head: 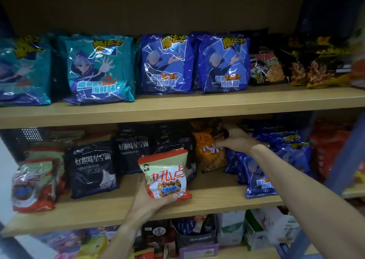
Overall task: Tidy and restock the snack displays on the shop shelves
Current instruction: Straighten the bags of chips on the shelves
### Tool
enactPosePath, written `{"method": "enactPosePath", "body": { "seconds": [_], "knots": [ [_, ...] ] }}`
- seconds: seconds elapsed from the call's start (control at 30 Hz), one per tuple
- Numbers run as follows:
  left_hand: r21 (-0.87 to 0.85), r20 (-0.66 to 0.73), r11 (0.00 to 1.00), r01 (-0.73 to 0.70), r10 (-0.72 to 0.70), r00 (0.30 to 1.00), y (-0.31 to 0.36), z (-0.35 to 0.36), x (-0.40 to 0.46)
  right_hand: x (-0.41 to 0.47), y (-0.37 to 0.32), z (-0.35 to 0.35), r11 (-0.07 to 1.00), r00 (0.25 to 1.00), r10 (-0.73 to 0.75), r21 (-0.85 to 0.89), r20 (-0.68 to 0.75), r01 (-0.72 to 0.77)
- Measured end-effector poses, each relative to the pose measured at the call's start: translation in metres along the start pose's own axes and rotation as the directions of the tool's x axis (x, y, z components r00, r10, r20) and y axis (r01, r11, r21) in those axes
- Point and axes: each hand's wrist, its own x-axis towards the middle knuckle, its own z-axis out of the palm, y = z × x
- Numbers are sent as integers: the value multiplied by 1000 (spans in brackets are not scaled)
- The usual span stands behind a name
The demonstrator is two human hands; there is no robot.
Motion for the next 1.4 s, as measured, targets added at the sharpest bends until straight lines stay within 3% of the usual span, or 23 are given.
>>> {"method": "enactPosePath", "body": {
  "seconds": [0.17,0.23,0.3,0.43,0.63,0.77,1.07,1.2,1.23,1.37,1.4],
  "knots": [
    [17,14,1000,13,-13,1000,-3,-1,1,-13,10,1,998,981,-57,-32,-186,52],
    [30,21,999,13,-14,1000,-6,-3,4,-22,20,6,997,963,-30,64,-269,49],
    [38,20,999,12,-13,1000,-8,-5,6,-30,30,18,992,962,24,125,-273,11],
    [39,20,999,-11,11,1000,-10,-5,7,-29,45,54,991,944,126,0,-306,-133],
    [24,9,999,-35,35,999,-10,-5,4,-30,52,82,995,849,-67,-102,-523,16],
    [4,22,999,-38,38,999,-10,-7,3,-34,53,94,985,802,-165,-136,-575,105],
    [-10,41,998,-63,64,997,-9,-7,0,-59,47,101,967,772,-156,-255,-615,-7],
    [-9,38,996,-93,94,995,-6,-4,0,-100,77,90,931,581,-215,-345,-785,-122],
    [-7,39,995,-98,98,994,-6,-4,1,-108,91,89,923,563,-196,-344,-803,-169],
    [9,38,994,-112,112,993,-6,-5,1,-109,130,92,900,743,-73,-365,-665,-238],
    [11,32,994,-105,104,994,-5,-6,0,-109,129,91,904,755,-62,-358,-652,-234]
  ]
}}
